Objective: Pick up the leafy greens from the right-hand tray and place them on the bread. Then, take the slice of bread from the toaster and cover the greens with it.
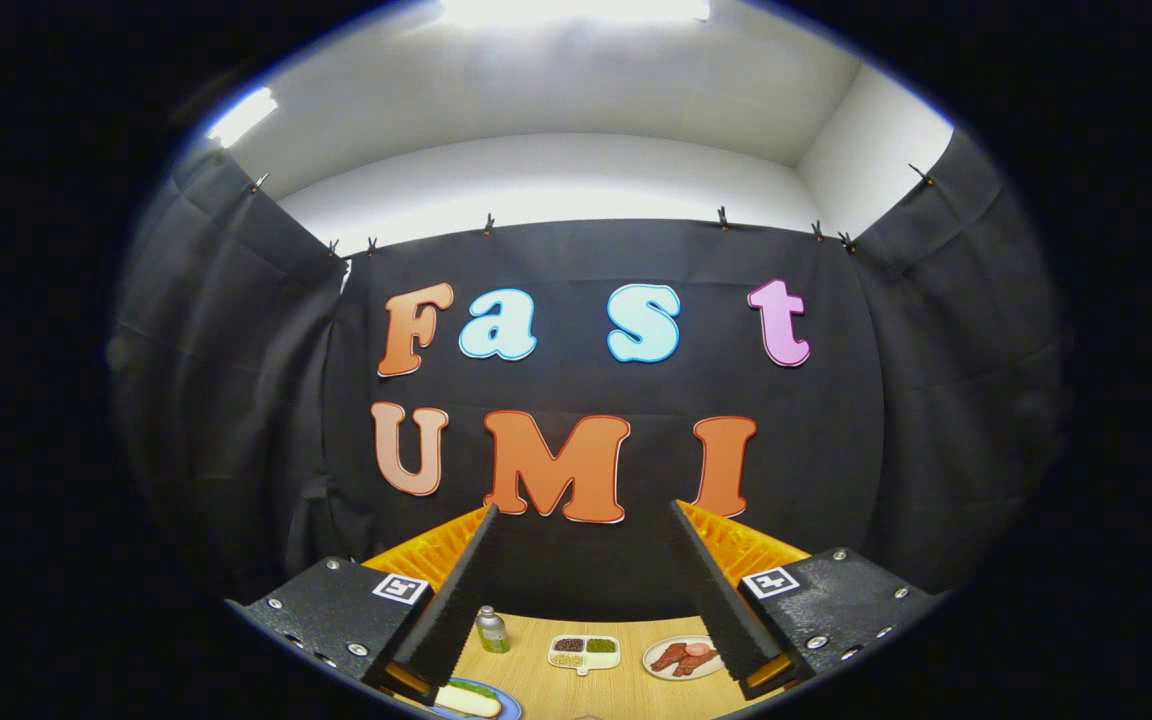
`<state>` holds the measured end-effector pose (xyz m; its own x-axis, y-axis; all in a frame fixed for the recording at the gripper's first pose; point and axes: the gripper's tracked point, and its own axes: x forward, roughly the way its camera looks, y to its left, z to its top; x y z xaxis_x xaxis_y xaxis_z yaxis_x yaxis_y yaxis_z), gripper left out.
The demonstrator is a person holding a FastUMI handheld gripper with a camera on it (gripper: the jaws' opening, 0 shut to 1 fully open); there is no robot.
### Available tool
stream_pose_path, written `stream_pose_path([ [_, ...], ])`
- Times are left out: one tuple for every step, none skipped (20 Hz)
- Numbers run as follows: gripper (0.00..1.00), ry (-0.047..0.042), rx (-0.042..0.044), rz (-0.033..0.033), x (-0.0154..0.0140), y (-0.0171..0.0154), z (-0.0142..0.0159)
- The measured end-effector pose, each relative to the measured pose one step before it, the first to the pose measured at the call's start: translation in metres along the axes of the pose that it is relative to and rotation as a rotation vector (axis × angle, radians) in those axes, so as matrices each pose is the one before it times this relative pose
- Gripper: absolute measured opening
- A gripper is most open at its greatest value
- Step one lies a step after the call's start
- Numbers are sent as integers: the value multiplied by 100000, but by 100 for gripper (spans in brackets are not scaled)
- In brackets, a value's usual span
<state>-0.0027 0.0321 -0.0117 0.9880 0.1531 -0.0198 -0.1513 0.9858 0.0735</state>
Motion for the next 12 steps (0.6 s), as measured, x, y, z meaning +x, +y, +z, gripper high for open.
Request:
stream_pose_path([
  [98,168,-499,-25,-94,125,-26],
  [98,255,-350,0,13,106,-39],
  [98,374,-126,197,-51,162,-143],
  [98,37,4,275,6,170,88],
  [98,-43,74,226,4,25,59],
  [98,18,250,200,95,88,-34],
  [98,217,134,80,14,46,-107],
  [98,153,134,173,64,18,-64],
  [98,134,183,-53,17,19,-30],
  [98,-25,360,2,174,47,-41],
  [98,28,425,-480,154,-67,12],
  [98,-137,334,141,134,40,-24],
])
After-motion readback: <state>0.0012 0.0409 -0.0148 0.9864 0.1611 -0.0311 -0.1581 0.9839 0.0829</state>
